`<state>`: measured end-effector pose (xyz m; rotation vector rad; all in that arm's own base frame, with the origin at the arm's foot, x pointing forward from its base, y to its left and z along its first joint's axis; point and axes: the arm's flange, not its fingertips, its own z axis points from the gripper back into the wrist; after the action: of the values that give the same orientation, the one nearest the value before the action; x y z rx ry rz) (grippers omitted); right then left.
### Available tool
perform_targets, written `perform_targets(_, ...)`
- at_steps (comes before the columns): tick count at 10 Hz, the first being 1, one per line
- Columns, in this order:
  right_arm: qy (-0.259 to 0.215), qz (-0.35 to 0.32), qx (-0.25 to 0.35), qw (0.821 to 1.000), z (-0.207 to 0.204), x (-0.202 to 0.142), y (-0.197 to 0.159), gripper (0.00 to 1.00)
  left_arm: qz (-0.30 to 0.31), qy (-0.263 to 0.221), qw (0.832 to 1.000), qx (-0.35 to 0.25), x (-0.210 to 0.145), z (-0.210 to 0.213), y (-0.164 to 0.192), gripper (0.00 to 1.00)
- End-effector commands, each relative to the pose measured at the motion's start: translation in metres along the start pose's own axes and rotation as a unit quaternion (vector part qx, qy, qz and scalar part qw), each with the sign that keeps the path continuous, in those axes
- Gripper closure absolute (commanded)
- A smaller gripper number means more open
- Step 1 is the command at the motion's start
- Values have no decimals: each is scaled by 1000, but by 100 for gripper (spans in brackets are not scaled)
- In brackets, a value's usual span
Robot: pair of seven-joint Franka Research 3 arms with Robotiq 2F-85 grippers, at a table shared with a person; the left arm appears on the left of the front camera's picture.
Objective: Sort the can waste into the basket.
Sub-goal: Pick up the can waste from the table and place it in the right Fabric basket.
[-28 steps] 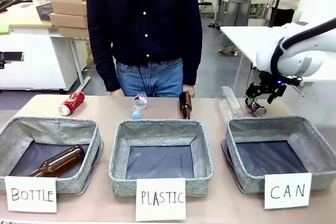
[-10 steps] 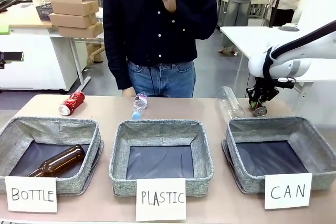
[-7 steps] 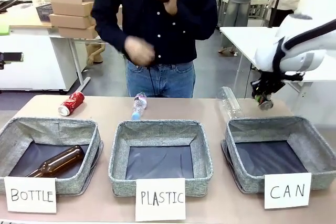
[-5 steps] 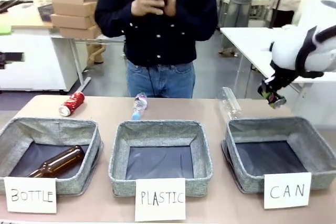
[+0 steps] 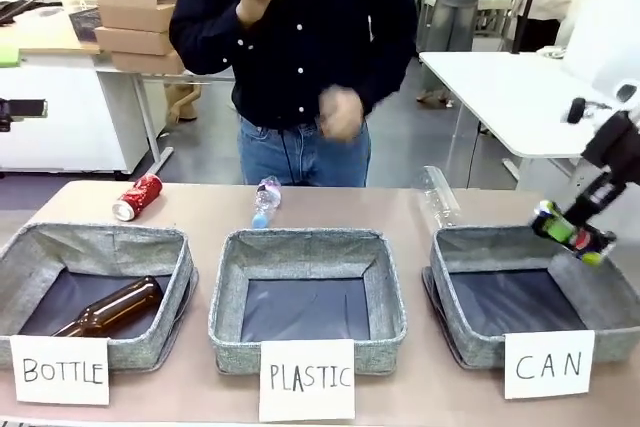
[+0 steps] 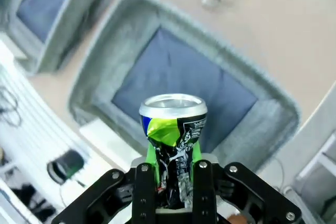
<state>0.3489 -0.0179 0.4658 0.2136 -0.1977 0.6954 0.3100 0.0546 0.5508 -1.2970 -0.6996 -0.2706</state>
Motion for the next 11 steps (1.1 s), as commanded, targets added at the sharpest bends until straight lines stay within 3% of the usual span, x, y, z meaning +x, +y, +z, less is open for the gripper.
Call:
perform_targets(1,42,35,-23,998,-18,12,-14,100,-10,-7,1000,-10,1,-2,-1,0)
perform_targets(6,24,47,-23,998,-20,13,-25,100,-10,-7,1000,-10,1,-2,-1,0)
perform_targets(7,21,48,-28,998,-20,12,-24,19,-10,-7,1000,-10,1,-2,-1,0)
perform_targets(8,20,48,-23,998,-20,13,-26,20,-10,-7,1000,-10,1,-2,-1,0)
perform_targets(9,22,48,-20,998,-20,15,-27,0,-10,-7,1000,-10,1,-2,-1,0)
perform_targets(10,21,49,-20,998,-21,16,-27,18,-10,-7,1000,-10,1,-2,-1,0)
perform_targets(11,20,54,-14,998,-21,19,-28,0,-10,-7,1000,-10,1,-2,-1,0)
